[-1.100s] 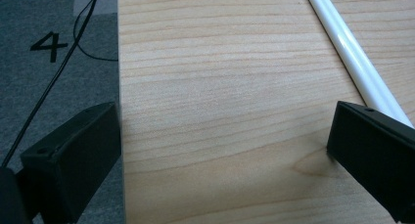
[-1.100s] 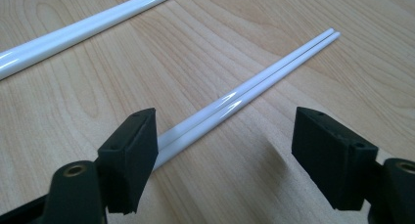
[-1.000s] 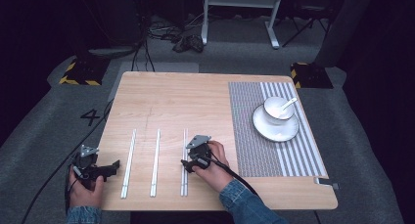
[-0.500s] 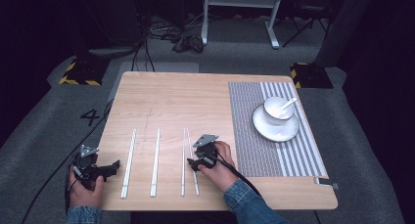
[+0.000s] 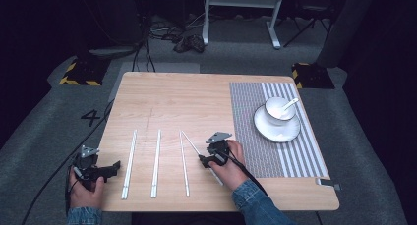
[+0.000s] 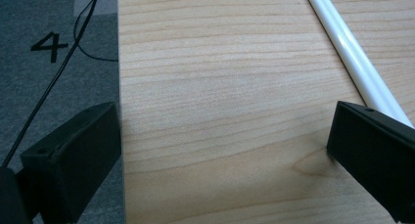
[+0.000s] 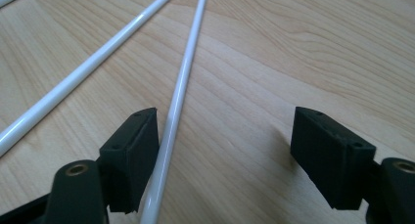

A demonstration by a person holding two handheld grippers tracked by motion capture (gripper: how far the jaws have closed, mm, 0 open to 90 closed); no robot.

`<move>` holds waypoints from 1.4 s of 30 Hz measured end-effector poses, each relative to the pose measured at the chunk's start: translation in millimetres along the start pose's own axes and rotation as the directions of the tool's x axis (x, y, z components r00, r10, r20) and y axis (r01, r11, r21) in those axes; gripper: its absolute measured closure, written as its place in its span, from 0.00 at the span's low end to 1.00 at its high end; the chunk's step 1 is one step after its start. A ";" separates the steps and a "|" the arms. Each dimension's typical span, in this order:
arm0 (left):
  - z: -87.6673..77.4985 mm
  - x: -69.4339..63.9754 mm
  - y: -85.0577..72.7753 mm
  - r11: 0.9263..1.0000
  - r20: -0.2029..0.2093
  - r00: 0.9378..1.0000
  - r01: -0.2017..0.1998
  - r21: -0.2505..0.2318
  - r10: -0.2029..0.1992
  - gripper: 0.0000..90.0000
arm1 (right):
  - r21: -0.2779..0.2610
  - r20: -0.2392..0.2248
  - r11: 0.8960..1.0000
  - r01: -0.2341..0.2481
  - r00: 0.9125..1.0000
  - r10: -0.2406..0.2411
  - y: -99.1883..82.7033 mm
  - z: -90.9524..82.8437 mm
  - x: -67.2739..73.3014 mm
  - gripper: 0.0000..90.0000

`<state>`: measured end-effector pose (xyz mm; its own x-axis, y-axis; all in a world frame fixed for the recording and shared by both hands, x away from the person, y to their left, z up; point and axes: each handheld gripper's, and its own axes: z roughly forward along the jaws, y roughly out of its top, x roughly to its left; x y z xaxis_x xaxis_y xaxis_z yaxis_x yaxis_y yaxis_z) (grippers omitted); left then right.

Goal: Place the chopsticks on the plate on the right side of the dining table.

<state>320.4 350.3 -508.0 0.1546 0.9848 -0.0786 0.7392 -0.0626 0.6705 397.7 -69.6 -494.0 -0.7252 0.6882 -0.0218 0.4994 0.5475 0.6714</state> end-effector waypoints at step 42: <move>0.0 0.0 0.0 1.000 0.000 1.000 0.000 0.000 0.000 0.00 | 0.051 0.056 0.997 -0.063 0.997 0.060 -16.7 -23.0 -40.2 0.46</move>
<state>320.4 350.3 -508.0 0.1545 0.9849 -0.0781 0.7390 -0.0627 0.6708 407.6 -117.4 -487.3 -0.6662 0.7454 -0.0227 0.5675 0.5265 0.6331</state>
